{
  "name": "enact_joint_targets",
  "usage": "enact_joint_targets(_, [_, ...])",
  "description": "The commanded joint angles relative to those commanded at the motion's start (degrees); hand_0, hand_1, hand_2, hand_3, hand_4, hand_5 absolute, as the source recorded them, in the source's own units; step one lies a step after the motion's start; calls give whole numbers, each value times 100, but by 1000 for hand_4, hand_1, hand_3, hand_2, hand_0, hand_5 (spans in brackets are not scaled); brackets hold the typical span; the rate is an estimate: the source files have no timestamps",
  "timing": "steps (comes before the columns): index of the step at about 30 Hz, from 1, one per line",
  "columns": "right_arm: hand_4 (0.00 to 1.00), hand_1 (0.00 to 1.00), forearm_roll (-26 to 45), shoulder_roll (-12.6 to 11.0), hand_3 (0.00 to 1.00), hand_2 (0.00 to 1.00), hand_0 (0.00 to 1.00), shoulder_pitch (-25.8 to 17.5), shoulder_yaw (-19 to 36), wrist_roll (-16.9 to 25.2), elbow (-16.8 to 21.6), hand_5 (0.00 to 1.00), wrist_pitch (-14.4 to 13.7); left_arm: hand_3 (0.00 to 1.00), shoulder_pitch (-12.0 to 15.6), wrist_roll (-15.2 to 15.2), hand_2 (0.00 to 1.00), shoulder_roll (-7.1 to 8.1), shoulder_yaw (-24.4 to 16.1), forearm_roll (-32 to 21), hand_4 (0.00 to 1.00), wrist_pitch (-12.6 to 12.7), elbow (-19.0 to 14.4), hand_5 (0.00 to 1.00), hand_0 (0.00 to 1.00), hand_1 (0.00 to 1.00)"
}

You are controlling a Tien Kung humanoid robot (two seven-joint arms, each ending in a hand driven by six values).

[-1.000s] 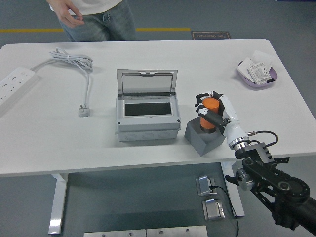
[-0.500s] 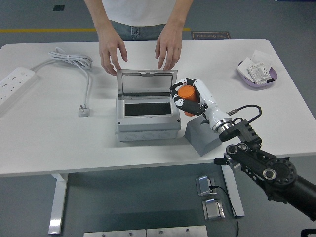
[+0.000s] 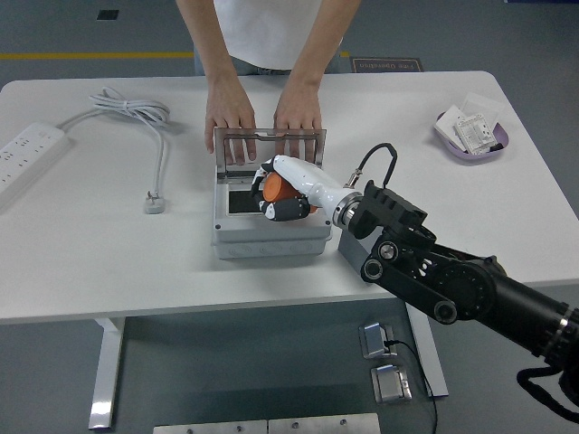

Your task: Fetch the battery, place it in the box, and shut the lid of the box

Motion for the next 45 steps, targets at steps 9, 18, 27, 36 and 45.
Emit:
enact_joint_targets(9, [2,223,-573,107,264,261,121,368,-265,-170,-330,2,-14,976,-17,31,782,16,-90,126,815,-6,0,956,794,790])
enact_joint_targets(18, [2,224,-401,248,272,263,123,363,-299,82,-560,2,-381,976,-47,18,782,6,-13,85,813,-7,0,954,792,790])
enact_joint_targets(27, [2,225,-451,337,276,262,125,243,59,510,-801,2,-517,976,-74,18,782,3,-1,128,812,-6,0,953,792,789])
enact_joint_targets(36, [223,591,-323,342,643,588,488,183,103,763,-838,135,-623,976,-93,3,783,4,57,103,814,-3,0,954,793,789])
enact_joint_targets(45, [282,637,-242,340,657,621,534,129,74,813,-871,112,-685,975,-101,3,782,-1,106,80,814,-7,0,953,792,788])
